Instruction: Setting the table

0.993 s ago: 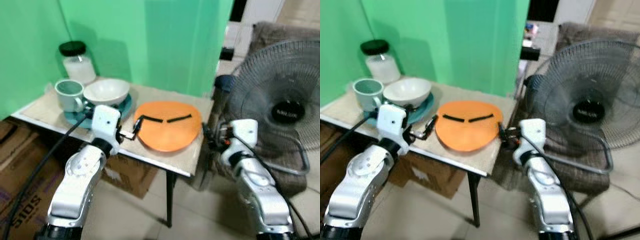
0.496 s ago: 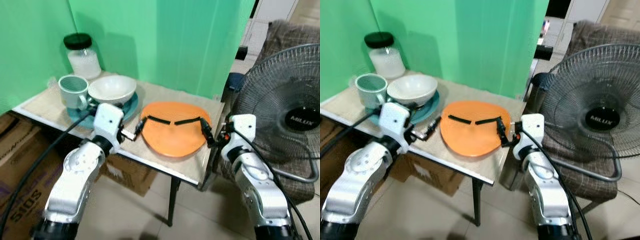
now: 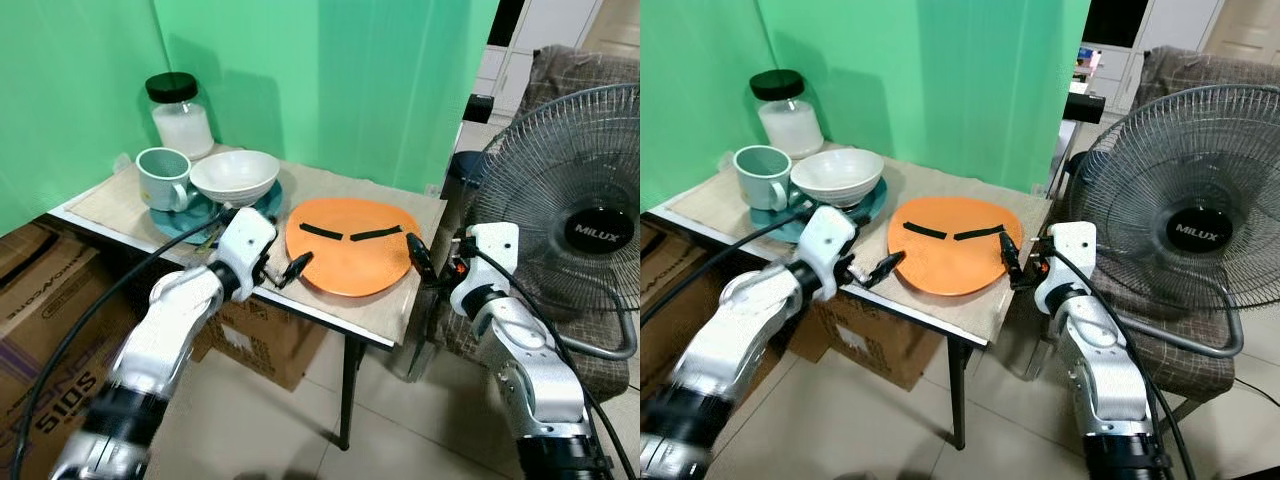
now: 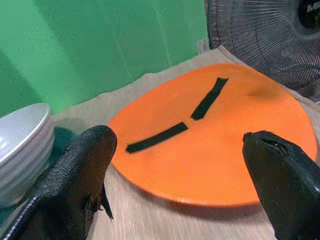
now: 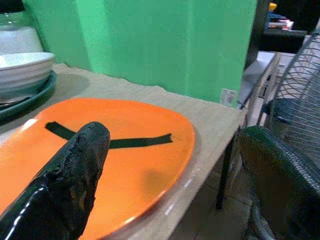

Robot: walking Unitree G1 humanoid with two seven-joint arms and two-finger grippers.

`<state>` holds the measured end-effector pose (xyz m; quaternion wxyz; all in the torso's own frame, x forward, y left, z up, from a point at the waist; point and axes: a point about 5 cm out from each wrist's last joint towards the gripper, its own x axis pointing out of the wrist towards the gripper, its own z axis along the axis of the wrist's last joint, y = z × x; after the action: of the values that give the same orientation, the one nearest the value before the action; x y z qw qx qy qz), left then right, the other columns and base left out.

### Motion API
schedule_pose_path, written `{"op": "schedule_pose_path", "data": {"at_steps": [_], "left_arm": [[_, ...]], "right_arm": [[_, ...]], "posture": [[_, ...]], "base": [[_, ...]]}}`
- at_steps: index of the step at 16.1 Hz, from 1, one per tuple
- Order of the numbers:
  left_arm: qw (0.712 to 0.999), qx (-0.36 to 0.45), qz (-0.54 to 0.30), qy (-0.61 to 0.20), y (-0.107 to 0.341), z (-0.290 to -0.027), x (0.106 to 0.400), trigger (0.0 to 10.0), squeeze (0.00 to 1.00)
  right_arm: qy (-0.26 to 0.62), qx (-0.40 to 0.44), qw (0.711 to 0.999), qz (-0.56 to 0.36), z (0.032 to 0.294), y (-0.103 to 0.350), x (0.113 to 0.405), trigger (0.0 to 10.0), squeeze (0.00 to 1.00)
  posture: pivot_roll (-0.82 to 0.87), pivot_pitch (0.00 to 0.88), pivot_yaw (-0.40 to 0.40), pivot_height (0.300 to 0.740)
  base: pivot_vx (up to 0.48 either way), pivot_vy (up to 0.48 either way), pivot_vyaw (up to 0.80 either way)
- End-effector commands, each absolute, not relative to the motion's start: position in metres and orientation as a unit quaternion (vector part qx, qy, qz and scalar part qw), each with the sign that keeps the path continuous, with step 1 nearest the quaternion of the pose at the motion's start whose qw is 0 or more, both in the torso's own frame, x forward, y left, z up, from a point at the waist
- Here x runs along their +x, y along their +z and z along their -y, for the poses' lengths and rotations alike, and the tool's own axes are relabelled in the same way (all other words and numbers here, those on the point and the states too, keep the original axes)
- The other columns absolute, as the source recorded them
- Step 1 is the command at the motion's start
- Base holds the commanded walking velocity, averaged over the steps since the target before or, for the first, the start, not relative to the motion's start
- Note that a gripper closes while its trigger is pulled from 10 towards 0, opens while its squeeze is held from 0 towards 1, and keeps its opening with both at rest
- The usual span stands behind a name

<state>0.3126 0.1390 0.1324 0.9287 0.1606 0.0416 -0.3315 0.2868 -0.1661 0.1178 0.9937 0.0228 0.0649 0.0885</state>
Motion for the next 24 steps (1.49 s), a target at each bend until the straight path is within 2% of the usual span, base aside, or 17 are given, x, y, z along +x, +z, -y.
{"op": "schedule_pose_path", "data": {"at_steps": [1, 5, 9, 20, 24], "left_arm": [[0.924, 0.172, -0.042, -0.339, 0.131, -0.136, 0.319, 10.0, 0.4], [0.929, 0.169, -0.086, -0.318, 0.106, -0.147, 0.332, 10.0, 0.39], [0.926, 0.164, -0.112, -0.321, 0.081, -0.149, 0.326, 10.0, 0.39], [0.911, 0.192, -0.137, -0.34, 0.059, -0.153, 0.316, 10.0, 0.4], [0.904, 0.194, -0.155, -0.348, 0.049, -0.156, 0.309, 10.0, 0.4]], "right_arm": [[0.089, 0.025, 0.994, -0.064, 0.168, 0.121, 0.29, 10.0, 0.0], [0.097, 0.023, 0.993, -0.066, 0.167, 0.12, 0.29, 10.0, 0.0], [0.1, 0.031, 0.992, -0.064, 0.166, 0.123, 0.294, 10.0, 0.0], [0.114, 0.06, 0.984, -0.119, 0.165, 0.116, 0.313, 10.0, 0.0], [0.107, 0.106, 0.979, -0.137, 0.165, 0.113, 0.328, 10.0, 0.0]], "posture": [[0.05, 0.005, 0.033, 0.74], [0.04, 0.016, 0.037, 0.74], [0.03, 0.026, 0.037, 0.74], [0.03, 0.02, 0.034, 0.74], [0.03, 0.019, 0.03, 0.74]], "base": [[0.0, 0.0, 0.0], [0.0, 0.0, 0.0], [0.0, 0.0, 0.0], [0.0, 0.0, 0.0], [0.0, 0.0, 0.0]]}}
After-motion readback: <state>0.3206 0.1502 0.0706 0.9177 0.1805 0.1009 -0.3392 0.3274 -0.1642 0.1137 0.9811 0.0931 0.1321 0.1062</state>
